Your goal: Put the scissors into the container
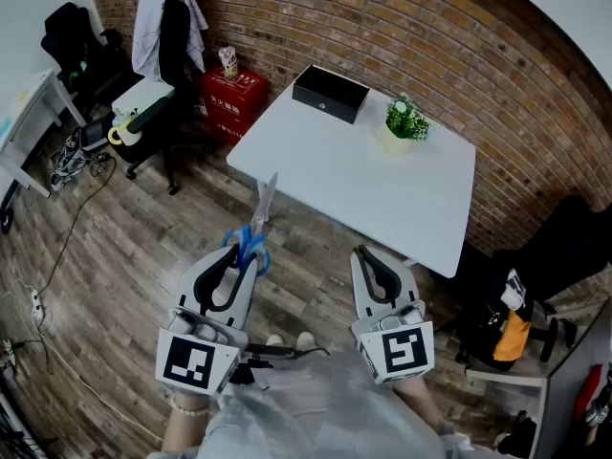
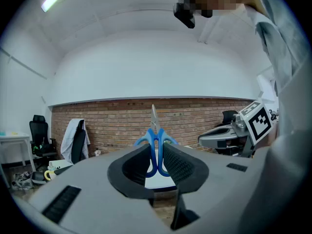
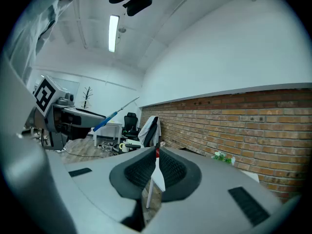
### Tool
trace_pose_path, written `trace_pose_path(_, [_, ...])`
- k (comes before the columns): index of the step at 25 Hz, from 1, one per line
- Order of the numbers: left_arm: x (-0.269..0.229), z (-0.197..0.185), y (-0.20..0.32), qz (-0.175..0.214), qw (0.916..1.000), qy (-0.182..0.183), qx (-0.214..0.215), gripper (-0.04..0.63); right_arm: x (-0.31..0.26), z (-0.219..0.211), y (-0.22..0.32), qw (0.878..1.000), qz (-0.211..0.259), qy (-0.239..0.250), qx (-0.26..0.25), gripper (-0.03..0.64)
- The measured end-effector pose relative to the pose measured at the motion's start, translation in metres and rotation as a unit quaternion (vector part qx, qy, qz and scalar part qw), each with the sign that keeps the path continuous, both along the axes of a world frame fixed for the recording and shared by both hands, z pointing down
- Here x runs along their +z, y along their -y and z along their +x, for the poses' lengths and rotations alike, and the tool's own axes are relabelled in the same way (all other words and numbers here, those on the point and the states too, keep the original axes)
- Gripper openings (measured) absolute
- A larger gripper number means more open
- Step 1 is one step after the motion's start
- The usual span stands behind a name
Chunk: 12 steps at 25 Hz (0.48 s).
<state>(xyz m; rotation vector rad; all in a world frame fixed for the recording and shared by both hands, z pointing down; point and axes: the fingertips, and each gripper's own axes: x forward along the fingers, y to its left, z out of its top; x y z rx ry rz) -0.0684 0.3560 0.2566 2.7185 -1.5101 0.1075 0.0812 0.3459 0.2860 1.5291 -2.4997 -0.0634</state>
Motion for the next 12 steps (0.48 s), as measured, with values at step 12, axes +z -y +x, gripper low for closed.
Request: trace_pose_path(12, [-0.0004, -0.0060, 0.0000, 0.005, 1.0000, -0.003, 0.005, 0.097, 0.0018, -0.0103, -0.0006, 1.000, -0.002, -0.005, 0.000, 0.051])
